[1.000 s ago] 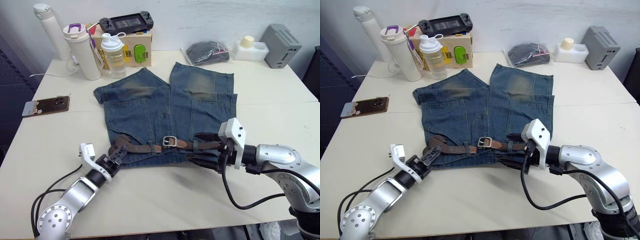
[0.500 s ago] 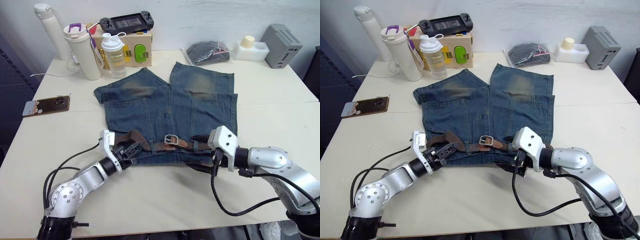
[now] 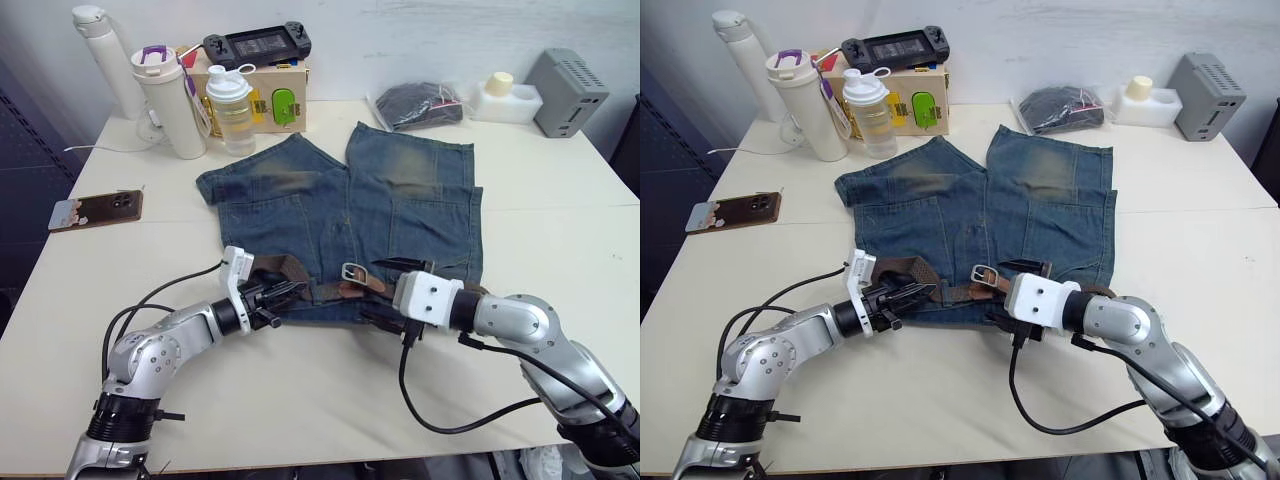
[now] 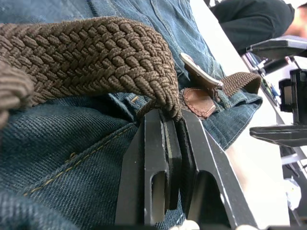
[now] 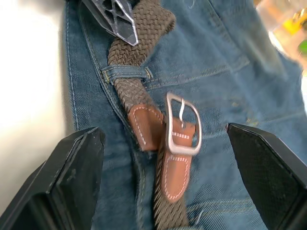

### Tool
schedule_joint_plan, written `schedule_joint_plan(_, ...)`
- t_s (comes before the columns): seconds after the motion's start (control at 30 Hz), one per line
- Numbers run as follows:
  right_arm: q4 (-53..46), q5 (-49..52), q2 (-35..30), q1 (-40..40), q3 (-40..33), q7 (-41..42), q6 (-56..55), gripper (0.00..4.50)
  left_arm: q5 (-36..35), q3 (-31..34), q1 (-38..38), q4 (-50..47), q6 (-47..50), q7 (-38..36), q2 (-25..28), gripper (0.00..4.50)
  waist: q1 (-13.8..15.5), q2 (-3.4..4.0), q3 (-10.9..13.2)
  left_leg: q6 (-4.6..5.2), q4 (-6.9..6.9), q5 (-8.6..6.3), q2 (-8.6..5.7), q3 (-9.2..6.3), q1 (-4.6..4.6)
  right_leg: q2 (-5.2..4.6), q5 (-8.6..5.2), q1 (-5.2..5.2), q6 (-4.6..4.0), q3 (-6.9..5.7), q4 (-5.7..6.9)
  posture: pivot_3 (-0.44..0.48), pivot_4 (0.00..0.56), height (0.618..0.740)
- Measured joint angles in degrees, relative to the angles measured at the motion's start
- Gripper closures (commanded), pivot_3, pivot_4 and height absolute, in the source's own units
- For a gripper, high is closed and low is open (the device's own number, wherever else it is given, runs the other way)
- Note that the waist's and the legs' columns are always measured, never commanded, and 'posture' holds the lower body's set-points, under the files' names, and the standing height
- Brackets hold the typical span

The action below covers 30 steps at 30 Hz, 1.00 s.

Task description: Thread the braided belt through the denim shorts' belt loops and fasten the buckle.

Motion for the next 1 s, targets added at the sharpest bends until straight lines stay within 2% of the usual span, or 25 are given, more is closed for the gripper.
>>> schedule_joint_plan(0.13, 2.89, -6.89, 2.01, -0.35, 1.42, -3.36, -7.67, 0.18, 1.79, 0.35, -0.06, 0.41, 0.45, -1.73, -0.39, 4.50, -0.03, 0.00, 0.00, -0.04, 0.02, 0.04, -0.01, 0.00, 0.01, 0.01, 0.00, 0.00, 0.00, -0.01, 0.04, 0.000, 0.150, 0.682)
schedule_joint_plan(0.27, 4.66, -10.12, 2.80, -1.05, 1.10, -5.17, -10.87, 0.18, 2.33, 1.11, 0.06, 0.35, 1.33, -2.35, -0.83, 4.50, -0.02, 0.00, 0.00, -0.05, 0.01, 0.05, -0.01, -0.02, 0.01, 0.03, 0.01, 0.00, 0.01, -0.01, 0.03, 0.000, 0.150, 0.682)
schedule_joint_plan(0.77, 11.73, -16.11, 9.99, -4.34, 0.78, -10.20, -7.96, 0.18, 3.97, 3.09, 0.13, -0.44, 3.91, -3.21, -2.16, 4.50, -0.50, 0.01, -0.01, -0.05, 0.03, 0.07, -0.02, -0.04, 0.01, 0.05, 0.01, 0.01, 0.01, -0.03, 0.07, 0.000, 0.150, 0.682)
schedule_joint_plan(1.0, 11.29, -14.58, 8.87, -3.04, -1.12, -8.68, -8.59, 0.18, 3.77, 4.15, 0.12, -0.82, 5.71, -3.21, -3.18, 4.50, -0.44, 0.01, -0.01, -0.05, 0.01, 0.07, -0.04, -0.08, 0.00, 0.05, 0.01, 0.01, 0.01, -0.04, 0.07, 0.000, 0.150, 0.682)
